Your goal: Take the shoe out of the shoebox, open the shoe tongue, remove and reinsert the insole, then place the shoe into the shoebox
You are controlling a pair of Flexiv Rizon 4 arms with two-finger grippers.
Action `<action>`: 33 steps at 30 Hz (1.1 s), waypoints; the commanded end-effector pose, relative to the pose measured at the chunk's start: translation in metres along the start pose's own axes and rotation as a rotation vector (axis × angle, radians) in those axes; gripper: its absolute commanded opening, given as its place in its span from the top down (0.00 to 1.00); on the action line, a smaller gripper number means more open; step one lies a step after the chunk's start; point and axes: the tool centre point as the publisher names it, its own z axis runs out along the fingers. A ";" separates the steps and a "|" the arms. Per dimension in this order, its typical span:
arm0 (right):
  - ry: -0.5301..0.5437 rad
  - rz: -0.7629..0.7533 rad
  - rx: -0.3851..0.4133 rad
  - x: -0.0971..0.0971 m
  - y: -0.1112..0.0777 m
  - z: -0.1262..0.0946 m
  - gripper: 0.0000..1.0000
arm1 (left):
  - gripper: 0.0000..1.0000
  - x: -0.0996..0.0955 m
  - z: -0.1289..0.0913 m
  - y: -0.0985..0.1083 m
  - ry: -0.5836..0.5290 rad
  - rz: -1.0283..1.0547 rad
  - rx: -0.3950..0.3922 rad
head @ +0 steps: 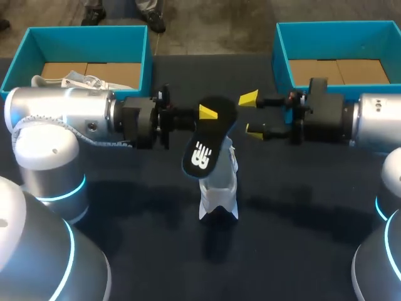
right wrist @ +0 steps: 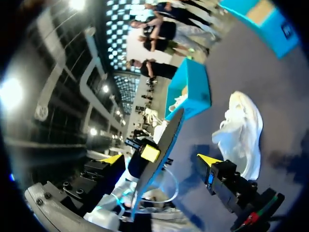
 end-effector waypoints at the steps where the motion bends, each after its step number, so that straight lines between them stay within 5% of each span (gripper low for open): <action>1: -0.015 -0.196 0.029 0.001 0.001 -0.010 0.00 | 1.00 0.000 -0.008 -0.004 -0.012 -0.041 0.003; 5: -0.050 -0.301 0.059 0.004 0.003 -0.012 0.00 | 1.00 0.000 -0.009 -0.004 -0.038 -0.080 -0.011; 23: -0.050 -0.301 0.059 0.004 0.003 -0.012 0.00 | 1.00 0.000 -0.009 -0.004 -0.038 -0.080 -0.011; 33: -0.093 -0.685 0.136 0.000 0.000 -0.015 0.00 | 1.00 0.000 -0.012 -0.014 -0.057 -0.202 0.084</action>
